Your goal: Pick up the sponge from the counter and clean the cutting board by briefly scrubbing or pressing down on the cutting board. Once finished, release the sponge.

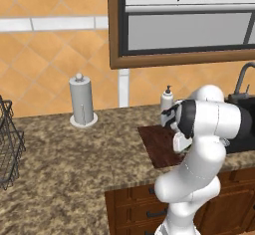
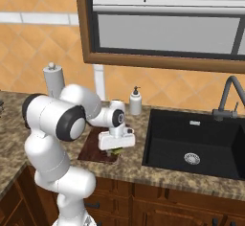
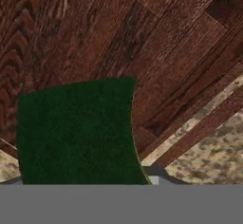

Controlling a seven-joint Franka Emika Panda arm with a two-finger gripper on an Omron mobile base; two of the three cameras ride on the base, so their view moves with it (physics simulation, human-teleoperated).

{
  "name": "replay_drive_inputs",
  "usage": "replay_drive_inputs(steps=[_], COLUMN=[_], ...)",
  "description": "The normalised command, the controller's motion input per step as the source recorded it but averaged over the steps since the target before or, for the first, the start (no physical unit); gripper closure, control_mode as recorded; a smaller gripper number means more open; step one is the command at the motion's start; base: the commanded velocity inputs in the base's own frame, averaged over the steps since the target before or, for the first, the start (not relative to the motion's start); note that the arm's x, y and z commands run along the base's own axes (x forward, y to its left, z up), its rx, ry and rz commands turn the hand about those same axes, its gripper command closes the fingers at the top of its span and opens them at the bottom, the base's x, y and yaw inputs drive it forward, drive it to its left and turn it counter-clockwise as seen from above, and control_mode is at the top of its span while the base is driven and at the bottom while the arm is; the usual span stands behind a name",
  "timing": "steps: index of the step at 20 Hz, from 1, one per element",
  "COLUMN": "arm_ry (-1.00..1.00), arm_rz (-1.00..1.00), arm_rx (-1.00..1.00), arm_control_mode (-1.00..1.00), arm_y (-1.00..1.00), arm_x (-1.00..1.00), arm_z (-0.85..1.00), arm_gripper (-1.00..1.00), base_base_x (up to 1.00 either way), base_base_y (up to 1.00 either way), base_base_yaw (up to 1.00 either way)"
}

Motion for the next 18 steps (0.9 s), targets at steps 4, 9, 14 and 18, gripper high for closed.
replay_drive_inputs(steps=[4, 9, 14, 18], arm_ry=[0.25, 0.26, 0.18, 0.06], arm_rz=[0.0, 0.0, 0.0, 0.0], arm_rx=[0.0, 0.0, 0.0, -0.01], arm_control_mode=[-1.0, -1.0, -1.0, -1.0], arm_y=[-0.77, -0.61, -0.71, -0.13], arm_x=[-0.92, -0.86, -1.0, -0.76], arm_z=[-0.52, -0.51, -0.52, -0.18], arm_gripper=[1.0, 1.0, 1.0, 1.0], base_base_x=[0.0, 0.0, 0.0, 0.0], base_base_y=[0.0, 0.0, 0.0, 0.0], base_base_yaw=[0.0, 0.0, 0.0, 0.0])
